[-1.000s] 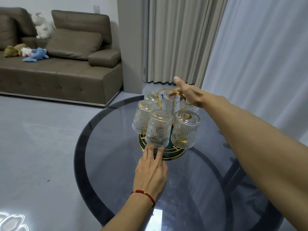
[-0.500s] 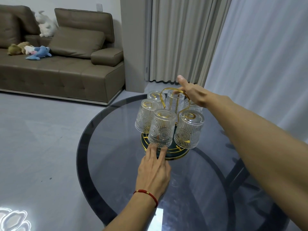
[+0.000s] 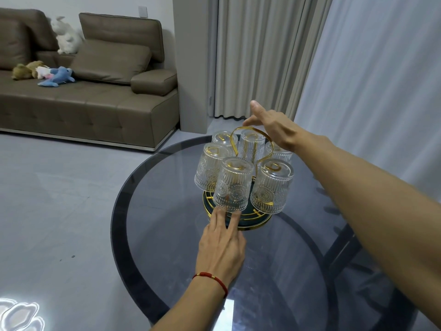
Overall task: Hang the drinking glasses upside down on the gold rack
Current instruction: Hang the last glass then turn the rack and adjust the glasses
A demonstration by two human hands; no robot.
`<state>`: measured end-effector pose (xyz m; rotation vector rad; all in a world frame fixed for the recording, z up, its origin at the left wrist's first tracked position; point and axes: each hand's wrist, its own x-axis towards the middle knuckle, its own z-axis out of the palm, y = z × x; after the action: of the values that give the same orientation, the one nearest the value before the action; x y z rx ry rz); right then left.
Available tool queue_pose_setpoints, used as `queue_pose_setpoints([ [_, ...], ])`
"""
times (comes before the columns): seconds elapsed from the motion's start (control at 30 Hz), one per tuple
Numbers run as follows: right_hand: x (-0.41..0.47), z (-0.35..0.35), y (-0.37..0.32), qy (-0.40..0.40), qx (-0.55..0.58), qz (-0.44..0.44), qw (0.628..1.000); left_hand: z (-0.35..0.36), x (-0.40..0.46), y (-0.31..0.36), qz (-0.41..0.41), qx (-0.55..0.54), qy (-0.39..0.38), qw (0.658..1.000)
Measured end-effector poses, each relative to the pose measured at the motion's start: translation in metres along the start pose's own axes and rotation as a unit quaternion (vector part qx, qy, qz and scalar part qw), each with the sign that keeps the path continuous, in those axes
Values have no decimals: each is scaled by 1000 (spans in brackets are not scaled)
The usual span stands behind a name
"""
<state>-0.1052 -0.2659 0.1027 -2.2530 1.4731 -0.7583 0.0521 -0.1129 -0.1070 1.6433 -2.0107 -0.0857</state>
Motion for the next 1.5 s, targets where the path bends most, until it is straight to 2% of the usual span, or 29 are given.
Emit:
queue_pose_setpoints([
  [0.13,1,5,-12,56,-22,-72,996,0,0,0,0,0,-1,1000],
  [0.23,4,14,-20,16,-65,-79,995,0,1,0,4,-2,7,1000],
  [0.3,7,19,-24,-18,-75,-71,994,0,1,1,4,-5,10,1000],
  [0.47,14,19,-33,-43,-33,-49,997,0,0,0,4,-8,6,1000],
  [0.63,18,19,-37,-87,-75,-42,992,0,0,0,4,-8,4,1000],
  [1.03,34,18,-41,-122,-76,47,988,4,1,-1,5,-12,12,1000],
  [1.5,39,20,-51,-138,-145,62,978,3,1,-2,10,-8,6,1000],
])
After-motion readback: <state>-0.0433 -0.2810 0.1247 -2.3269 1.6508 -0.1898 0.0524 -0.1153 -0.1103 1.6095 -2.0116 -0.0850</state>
